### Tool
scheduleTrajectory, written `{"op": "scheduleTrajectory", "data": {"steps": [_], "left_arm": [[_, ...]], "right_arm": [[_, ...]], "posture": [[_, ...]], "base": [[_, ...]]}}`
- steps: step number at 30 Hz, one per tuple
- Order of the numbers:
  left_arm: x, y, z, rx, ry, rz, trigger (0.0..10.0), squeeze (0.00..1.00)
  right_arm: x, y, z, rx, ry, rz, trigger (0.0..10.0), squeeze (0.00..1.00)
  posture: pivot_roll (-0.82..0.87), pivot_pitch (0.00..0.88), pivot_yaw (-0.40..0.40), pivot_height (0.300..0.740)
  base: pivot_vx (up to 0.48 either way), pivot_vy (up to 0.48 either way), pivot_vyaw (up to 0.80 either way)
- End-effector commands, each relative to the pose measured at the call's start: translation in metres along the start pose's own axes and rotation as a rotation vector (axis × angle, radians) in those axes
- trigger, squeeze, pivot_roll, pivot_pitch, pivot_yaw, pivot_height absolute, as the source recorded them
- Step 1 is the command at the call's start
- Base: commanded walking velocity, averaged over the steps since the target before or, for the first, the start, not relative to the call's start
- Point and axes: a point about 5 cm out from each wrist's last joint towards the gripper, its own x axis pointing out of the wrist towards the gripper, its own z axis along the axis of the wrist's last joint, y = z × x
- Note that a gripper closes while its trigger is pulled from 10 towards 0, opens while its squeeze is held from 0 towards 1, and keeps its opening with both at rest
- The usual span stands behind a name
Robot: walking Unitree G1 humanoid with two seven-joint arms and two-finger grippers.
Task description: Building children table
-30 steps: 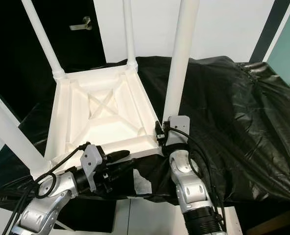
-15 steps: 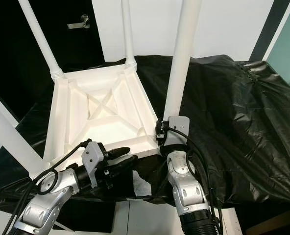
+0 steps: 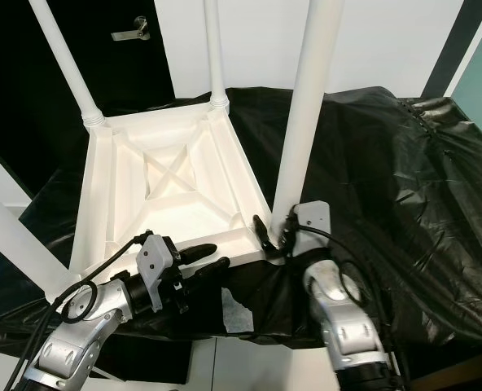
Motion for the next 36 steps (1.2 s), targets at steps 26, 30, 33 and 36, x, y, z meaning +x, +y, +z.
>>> {"op": "scheduleTrajectory", "data": {"steps": [26, 30, 33, 36], "left_arm": [[0.002, 0.009, 0.005, 0.021, -0.001, -0.030, 10.0, 0.00], [0.002, 0.010, 0.005, 0.023, -0.002, -0.028, 10.0, 0.00], [0.002, 0.011, 0.005, 0.023, -0.003, -0.027, 10.0, 0.00], [0.002, 0.010, 0.004, 0.022, -0.004, -0.022, 10.0, 0.00]], "right_arm": [[0.021, -0.040, 0.016, -0.234, 0.133, 0.604, 10.0, 0.00], [0.028, -0.039, 0.017, -0.261, 0.138, 0.645, 0.0, 0.00], [0.029, -0.037, 0.016, -0.270, 0.142, 0.657, 0.0, 0.00], [0.030, -0.037, 0.014, -0.269, 0.147, 0.679, 0.0, 0.00]], "posture": [[-0.05, 0.000, 0.067, 0.740], [-0.04, 0.000, 0.063, 0.740], [-0.04, 0.000, 0.059, 0.740], [-0.03, 0.000, 0.055, 0.740]], "base": [[0.000, 0.000, 0.00], [0.000, 0.000, 0.00], [0.000, 0.000, 0.00], [0.000, 0.000, 0.00]]}}
